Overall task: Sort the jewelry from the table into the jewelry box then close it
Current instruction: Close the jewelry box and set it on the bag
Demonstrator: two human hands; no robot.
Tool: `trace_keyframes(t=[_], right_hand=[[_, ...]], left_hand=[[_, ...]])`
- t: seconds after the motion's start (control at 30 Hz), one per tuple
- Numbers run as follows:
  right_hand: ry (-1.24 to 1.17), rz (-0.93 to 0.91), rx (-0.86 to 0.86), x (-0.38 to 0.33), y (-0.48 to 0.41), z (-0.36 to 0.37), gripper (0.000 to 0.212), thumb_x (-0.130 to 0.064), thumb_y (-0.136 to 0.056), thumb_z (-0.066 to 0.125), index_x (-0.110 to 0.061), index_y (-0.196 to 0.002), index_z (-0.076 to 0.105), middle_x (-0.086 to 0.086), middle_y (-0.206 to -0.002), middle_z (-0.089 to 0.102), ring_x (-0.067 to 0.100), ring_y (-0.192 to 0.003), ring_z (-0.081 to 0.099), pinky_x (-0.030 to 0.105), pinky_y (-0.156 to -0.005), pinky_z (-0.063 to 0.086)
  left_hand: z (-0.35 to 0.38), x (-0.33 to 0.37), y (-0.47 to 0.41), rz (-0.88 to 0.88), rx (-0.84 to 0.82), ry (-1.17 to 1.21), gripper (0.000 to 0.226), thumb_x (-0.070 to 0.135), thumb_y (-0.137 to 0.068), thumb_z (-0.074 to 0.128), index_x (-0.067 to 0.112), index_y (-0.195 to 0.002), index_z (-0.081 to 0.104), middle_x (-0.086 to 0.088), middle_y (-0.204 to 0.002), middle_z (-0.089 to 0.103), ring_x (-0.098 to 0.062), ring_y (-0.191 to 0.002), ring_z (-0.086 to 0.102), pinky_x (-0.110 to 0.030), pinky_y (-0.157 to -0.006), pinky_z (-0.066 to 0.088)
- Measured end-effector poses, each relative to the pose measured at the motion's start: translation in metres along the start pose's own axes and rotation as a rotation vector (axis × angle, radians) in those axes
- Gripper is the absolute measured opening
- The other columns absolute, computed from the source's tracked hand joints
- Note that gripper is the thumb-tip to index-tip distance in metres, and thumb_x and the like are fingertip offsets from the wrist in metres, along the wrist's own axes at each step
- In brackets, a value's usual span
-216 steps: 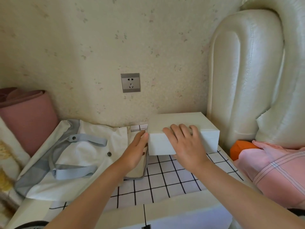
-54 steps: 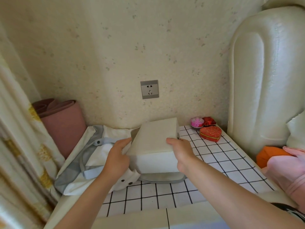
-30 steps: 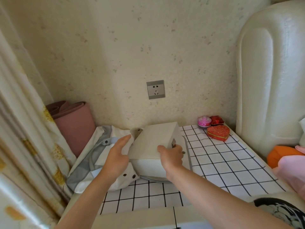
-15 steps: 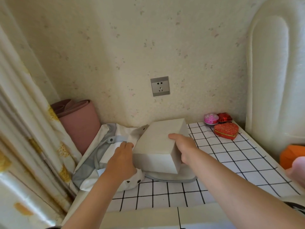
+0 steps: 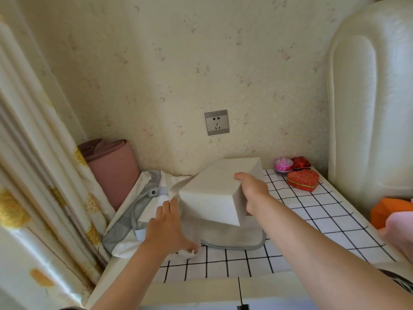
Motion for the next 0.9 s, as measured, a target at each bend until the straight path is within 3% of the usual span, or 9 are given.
trace_keyframes(t=[0.1,0.2,0.3,0.4,0.53,0.67,0.73,0.83,0.9], right_hand=[[-0.025,0.020,-0.035,-0.006,0.004,-0.001,0.047,-0.039,-0.067,0.077,-0.020,-0.108,0.066,0.005,-0.101,0.072,0.028,-0.092,0.068,0.049,-0.090,0.052],[0.017,-0.061,-0.038,-0.005,0.007,-0.001,0.056,-0.039,-0.061,0.080,-0.017,-0.109,0.063,0.005,-0.101,0.071,0.028,-0.091,0.068,0.049,-0.091,0.055],[0.039,-0.080,-0.044,0.008,0.013,0.003,0.070,-0.042,-0.052,0.081,-0.014,-0.114,0.061,0.005,-0.102,0.071,0.028,-0.091,0.068,0.046,-0.089,0.056],[0.118,-0.062,-0.050,0.027,0.018,0.004,0.075,-0.045,-0.054,0.081,-0.016,-0.118,0.055,0.005,-0.107,0.067,0.027,-0.093,0.065,0.039,-0.082,0.054],[0.201,-0.054,-0.062,0.049,0.024,0.004,0.082,-0.047,-0.059,0.079,-0.019,-0.128,0.044,0.005,-0.118,0.060,0.027,-0.098,0.061,0.041,-0.084,0.053],[0.316,-0.078,-0.114,0.051,0.026,0.002,0.088,-0.042,-0.073,0.079,-0.023,-0.143,0.029,0.002,-0.119,0.054,0.026,-0.102,0.057,0.038,-0.081,0.047],[0.403,-0.066,-0.170,0.051,0.024,0.000,0.095,-0.044,-0.072,0.078,-0.029,-0.147,0.021,0.000,-0.119,0.053,0.026,-0.105,0.056,0.041,-0.088,0.049],[0.450,-0.003,-0.214,0.054,0.016,-0.002,0.088,-0.046,-0.069,0.077,-0.026,-0.139,0.026,-0.001,-0.115,0.057,0.025,-0.101,0.058,0.048,-0.094,0.051],[0.430,0.025,-0.196,0.053,0.009,-0.004,0.083,-0.053,-0.067,0.075,-0.024,-0.132,0.032,0.002,-0.112,0.059,0.026,-0.099,0.059,0.049,-0.094,0.052]], left_hand=[[0.001,-0.002,-0.002,-0.070,-0.003,0.210,0.142,0.065,-0.046,0.085,0.017,-0.152,0.005,0.003,-0.142,0.024,-0.019,-0.134,0.028,-0.037,-0.099,0.045],[0.003,-0.015,-0.013,-0.161,0.034,0.511,0.113,0.037,-0.059,0.090,0.019,-0.148,0.023,0.001,-0.138,0.036,-0.022,-0.131,0.038,-0.037,-0.099,0.047],[-0.001,-0.020,-0.018,-0.168,0.064,0.776,0.074,0.001,-0.079,0.059,0.021,-0.146,0.035,-0.001,-0.138,0.047,-0.025,-0.132,0.045,-0.035,-0.102,0.044],[-0.011,-0.024,-0.014,-0.246,0.128,0.885,0.072,-0.011,-0.087,0.039,0.022,-0.150,0.034,-0.002,-0.146,0.043,-0.025,-0.133,0.044,-0.030,-0.097,0.044],[-0.020,-0.013,-0.009,-0.152,0.186,0.815,0.073,-0.014,-0.086,0.038,0.021,-0.149,0.038,-0.001,-0.153,0.039,-0.024,-0.137,0.041,-0.033,-0.109,0.039],[-0.018,-0.012,-0.012,-0.152,0.164,0.759,0.060,0.000,-0.091,0.043,0.029,-0.143,0.044,-0.002,-0.144,0.049,-0.020,-0.114,0.056,-0.027,-0.094,0.043],[-0.019,-0.012,-0.022,-0.145,0.117,0.735,0.060,0.010,-0.091,0.049,0.035,-0.144,0.038,-0.004,-0.127,0.056,-0.019,-0.101,0.058,-0.033,-0.091,0.047],[-0.021,-0.003,-0.041,-0.109,0.019,0.658,0.071,0.016,-0.090,0.056,0.029,-0.151,0.023,0.000,-0.094,0.056,-0.014,-0.081,0.056,-0.027,-0.070,0.046],[-0.024,0.009,-0.058,-0.086,-0.059,0.498,0.067,0.021,-0.091,0.055,0.024,-0.151,0.024,-0.002,-0.106,0.059,-0.015,-0.088,0.055,-0.025,-0.069,0.041]])
Point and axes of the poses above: each hand's wrist, its own y-axis away from the middle knuckle, its own z-axis out of the palm, x = y × z, the point moved 7 cm from there along -y, towards the middle knuckle
